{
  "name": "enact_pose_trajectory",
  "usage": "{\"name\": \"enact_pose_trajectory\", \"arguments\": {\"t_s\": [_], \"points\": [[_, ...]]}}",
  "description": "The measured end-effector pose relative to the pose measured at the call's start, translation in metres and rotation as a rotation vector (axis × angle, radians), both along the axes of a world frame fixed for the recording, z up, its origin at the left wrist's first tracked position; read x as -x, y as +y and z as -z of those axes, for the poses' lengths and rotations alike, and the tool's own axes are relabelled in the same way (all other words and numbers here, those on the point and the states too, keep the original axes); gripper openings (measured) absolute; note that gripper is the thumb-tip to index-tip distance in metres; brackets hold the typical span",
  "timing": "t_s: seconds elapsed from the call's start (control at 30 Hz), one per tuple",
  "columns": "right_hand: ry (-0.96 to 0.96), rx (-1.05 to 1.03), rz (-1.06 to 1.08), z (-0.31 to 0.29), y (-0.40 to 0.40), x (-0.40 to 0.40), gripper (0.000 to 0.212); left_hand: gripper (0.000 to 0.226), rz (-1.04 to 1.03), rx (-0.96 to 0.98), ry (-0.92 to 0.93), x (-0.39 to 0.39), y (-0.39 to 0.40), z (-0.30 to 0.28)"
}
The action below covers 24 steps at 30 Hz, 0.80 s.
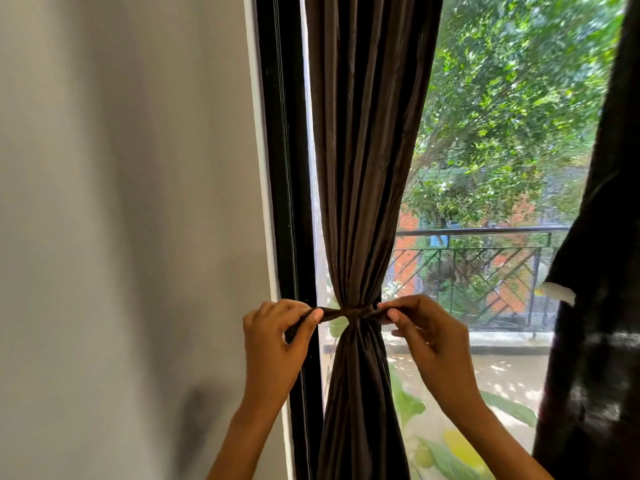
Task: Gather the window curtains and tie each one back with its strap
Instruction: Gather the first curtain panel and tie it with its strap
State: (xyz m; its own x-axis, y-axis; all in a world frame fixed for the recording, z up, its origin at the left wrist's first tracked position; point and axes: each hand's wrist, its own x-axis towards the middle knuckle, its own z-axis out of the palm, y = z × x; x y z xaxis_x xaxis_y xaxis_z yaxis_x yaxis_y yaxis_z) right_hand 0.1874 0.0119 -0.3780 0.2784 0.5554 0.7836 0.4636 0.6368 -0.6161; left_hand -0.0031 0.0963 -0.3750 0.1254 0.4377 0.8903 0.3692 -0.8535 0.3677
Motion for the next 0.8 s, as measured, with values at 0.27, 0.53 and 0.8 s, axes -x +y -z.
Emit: {"name": "enact_pose_trajectory", "arguments": {"t_s": [0.27,0.53,0.8], "points": [[-0.083,-0.052,0.147,-0.002,0.019,0.018,0.017,0.024,0.067,0.026,-0.033,0.001,0.0,0.003],[-0.229,-0.041,0.194,-0.006,0.03,0.017,0.02,0.027,-0.043,0.048,-0.07,0.018,0.016,0.0],[-0.255,-0.038,0.221,-0.006,0.031,0.015,0.016,0.028,-0.069,0.057,-0.06,0.026,0.022,0.002]]}}
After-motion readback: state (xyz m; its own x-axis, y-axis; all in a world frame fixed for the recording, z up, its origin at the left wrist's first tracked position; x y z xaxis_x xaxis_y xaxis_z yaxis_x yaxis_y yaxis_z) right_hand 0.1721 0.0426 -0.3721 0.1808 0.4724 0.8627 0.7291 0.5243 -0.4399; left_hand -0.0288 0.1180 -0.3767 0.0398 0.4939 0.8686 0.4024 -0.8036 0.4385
